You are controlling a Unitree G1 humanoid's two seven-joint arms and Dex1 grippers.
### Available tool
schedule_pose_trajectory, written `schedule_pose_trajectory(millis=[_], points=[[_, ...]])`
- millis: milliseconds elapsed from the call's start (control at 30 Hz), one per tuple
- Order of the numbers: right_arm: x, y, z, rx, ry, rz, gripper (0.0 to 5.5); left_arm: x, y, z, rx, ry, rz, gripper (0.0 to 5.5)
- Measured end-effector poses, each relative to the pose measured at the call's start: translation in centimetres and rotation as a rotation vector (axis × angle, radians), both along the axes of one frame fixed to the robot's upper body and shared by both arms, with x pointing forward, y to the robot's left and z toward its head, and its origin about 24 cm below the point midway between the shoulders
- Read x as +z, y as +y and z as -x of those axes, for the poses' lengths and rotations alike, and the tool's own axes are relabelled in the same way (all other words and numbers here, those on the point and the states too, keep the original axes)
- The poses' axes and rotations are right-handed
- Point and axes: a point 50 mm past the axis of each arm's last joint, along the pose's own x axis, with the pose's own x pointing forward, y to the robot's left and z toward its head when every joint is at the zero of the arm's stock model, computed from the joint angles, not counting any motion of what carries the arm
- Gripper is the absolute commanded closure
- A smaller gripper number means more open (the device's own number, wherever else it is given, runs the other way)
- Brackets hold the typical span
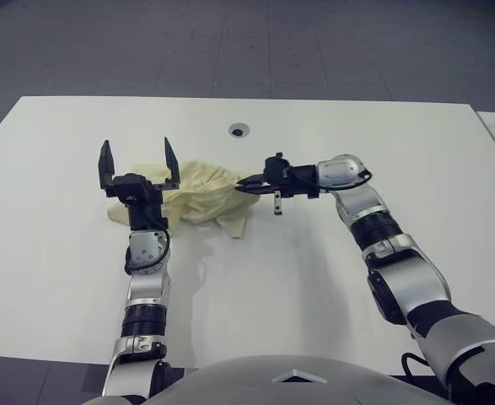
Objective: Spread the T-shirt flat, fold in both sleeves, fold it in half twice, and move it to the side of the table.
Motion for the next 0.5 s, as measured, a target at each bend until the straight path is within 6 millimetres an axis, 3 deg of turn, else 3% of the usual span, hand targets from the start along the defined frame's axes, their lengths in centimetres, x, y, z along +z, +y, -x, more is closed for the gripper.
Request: schedule_pose_trajectory(millis=[233, 367, 500], points=[[4.7, -3.3, 2.7, -0.015, -0.135, -0.077, 5.48, 3.5, 1.5, 1.8, -0.122, -0.023, -0.041, 0.10], [4.0, -4.4, 5.3, -0.007, -0.119, -0.035, 5.48, 5.0, 1.6, 3.7, -0.336, 0.051, -0.035, 0.10], [2.2, -5.5, 7.9, -0.025, -0.077, 0.013, 5.48, 4.8, 0.5, 5.9, -0.626, 0.211, -0.107, 0.10]])
